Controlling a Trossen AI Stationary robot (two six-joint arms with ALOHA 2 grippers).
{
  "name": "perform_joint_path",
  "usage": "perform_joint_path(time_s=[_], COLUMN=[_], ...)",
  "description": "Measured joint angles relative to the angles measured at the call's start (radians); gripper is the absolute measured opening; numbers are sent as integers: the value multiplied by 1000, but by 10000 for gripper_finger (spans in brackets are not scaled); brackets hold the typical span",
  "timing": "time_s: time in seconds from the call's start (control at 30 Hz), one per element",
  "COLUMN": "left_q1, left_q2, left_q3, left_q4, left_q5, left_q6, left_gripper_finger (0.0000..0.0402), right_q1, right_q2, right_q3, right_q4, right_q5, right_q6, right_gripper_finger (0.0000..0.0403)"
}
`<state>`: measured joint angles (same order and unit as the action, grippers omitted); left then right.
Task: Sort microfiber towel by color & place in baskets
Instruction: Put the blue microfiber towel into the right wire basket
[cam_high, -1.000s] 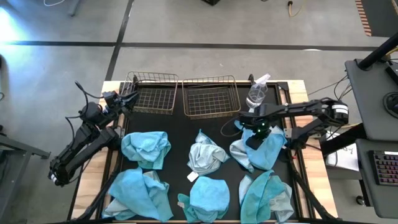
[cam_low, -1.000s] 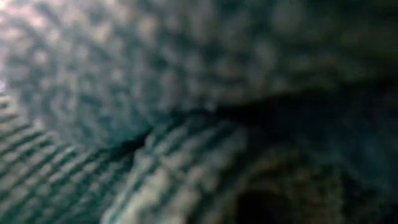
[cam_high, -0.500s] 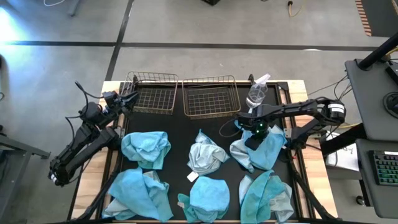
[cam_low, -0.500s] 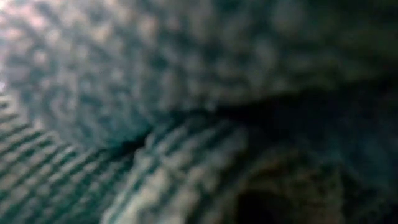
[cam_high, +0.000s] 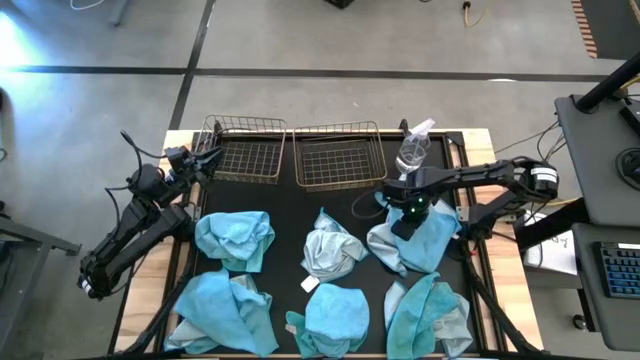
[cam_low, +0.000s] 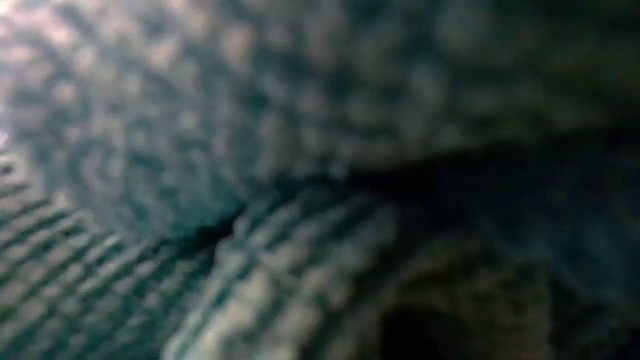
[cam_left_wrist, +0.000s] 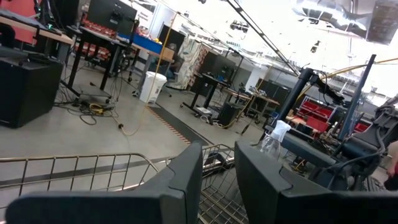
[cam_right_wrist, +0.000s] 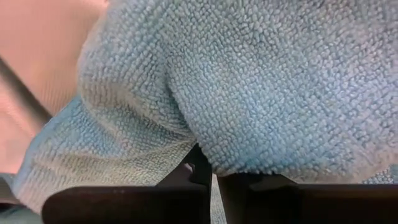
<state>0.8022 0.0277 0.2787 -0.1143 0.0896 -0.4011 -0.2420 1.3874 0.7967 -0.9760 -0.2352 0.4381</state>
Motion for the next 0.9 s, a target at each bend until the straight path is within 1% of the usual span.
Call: perform_joint_path(time_s=[0.17,0.33,0.47,0.63,0.77,0.9], left_q1=[0,0,0,0,0,0], left_q2=[0,0,0,0,0,0], left_q3=[0,0,0,0,0,0], left_q4=[0,0,0,0,0,0], left_q5=[0,0,0,-1,-1,-1], left_q6=[0,0,0,0,0,0], left_gripper_finger=[79,79,79,79,79,79], right_q1=[0,0,0,0,0,0], right_q2=[-73,-193,-295,-397,-447,-466], right_q3=[0,0,0,0,0,0], right_q4=[43,150,288,501,677,828], right_q5=[1,2,11,58,104,154], right_q6=[9,22,25,26,24,11], right_gripper_finger=[9,9,9,9,9,9])
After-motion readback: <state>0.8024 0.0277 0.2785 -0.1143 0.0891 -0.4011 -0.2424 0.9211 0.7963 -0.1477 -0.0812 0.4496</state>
